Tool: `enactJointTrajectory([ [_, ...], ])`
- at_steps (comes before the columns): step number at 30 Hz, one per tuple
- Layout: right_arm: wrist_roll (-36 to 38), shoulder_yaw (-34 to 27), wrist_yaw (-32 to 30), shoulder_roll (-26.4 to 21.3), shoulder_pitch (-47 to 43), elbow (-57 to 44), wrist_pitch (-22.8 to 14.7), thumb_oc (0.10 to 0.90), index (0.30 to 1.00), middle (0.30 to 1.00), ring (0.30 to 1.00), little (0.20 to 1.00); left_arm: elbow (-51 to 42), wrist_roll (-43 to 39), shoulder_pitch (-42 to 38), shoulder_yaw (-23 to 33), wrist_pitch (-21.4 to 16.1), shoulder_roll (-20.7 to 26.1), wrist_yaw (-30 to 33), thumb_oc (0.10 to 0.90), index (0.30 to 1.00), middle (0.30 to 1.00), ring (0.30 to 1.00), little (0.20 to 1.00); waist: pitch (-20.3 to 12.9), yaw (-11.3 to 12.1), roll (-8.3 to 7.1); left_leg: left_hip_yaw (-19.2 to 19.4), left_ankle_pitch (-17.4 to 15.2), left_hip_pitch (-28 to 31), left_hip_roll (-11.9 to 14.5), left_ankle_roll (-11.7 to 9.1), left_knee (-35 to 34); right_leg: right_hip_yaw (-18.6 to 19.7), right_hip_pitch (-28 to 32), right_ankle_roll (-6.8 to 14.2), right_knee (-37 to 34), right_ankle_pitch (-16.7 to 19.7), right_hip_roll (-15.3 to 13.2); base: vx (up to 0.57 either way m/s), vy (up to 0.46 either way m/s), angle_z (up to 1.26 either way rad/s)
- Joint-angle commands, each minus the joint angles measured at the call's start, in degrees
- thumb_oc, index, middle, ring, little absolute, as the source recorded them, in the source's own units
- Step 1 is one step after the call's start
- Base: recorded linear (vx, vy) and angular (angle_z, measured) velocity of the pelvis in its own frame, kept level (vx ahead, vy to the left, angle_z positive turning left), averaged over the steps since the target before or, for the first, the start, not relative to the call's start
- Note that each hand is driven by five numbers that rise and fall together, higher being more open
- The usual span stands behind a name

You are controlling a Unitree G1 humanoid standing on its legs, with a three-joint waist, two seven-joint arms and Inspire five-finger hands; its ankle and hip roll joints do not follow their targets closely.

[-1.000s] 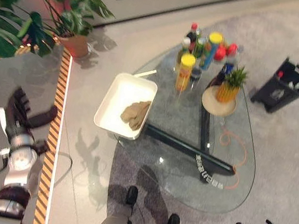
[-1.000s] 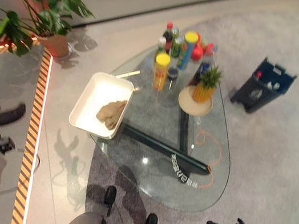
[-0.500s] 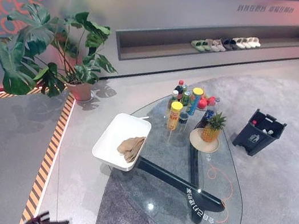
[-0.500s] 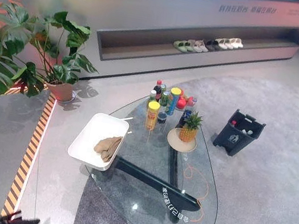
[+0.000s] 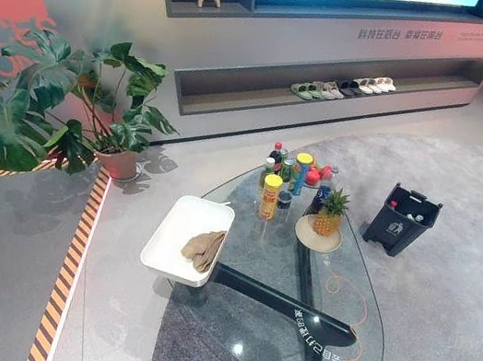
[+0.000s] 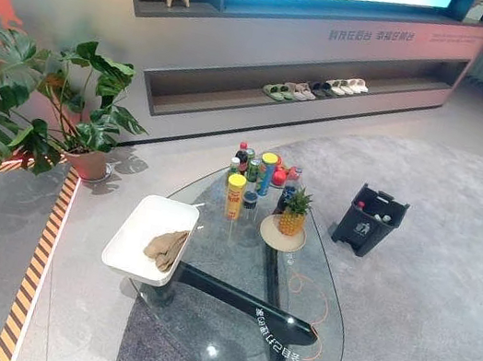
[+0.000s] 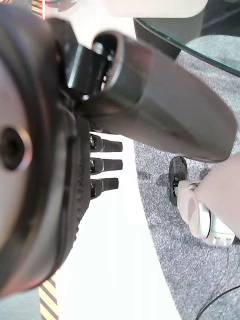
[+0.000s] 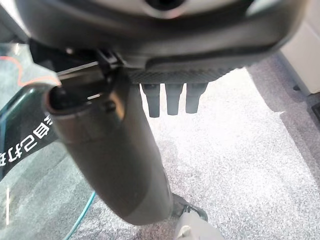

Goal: Wipe the table with a cloth and put it in the basket.

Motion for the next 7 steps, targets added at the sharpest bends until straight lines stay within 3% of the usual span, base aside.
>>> enactJointTrajectory([
  [1, -2.82, 2.26, -0.95, -0.85, -2.44, 0.95, 0.12, 0.800, 0.900, 0.900, 0.900, 0.900, 2.55, 1.97, -4.05, -1.09, -0.32, 1.08, 1.01, 0.800, 0.900, 0.900, 0.900, 0.900, 1.65, 0.94, -0.91, 4.39, -8.10, 4.73, 0.48, -1.19, 0.35, 0.75, -4.46, 2.95, -0.10, 3.53, -2.18, 0.02, 0.011, -0.11],
  [7, -2.69, 2.75, -0.72, -0.87, -2.70, 0.64, 0.26, 0.800, 0.900, 0.900, 0.900, 0.900, 2.59, 1.67, -4.28, -1.17, -0.32, 1.09, 1.22, 0.800, 0.900, 0.900, 0.900, 0.900, 1.80, 0.90, -0.97, 4.47, -8.38, 5.09, 0.59, -1.14, 0.35, 0.62, -4.20, 2.94, -0.10, 3.41, -2.33, 0.01, 0.002, -0.04],
])
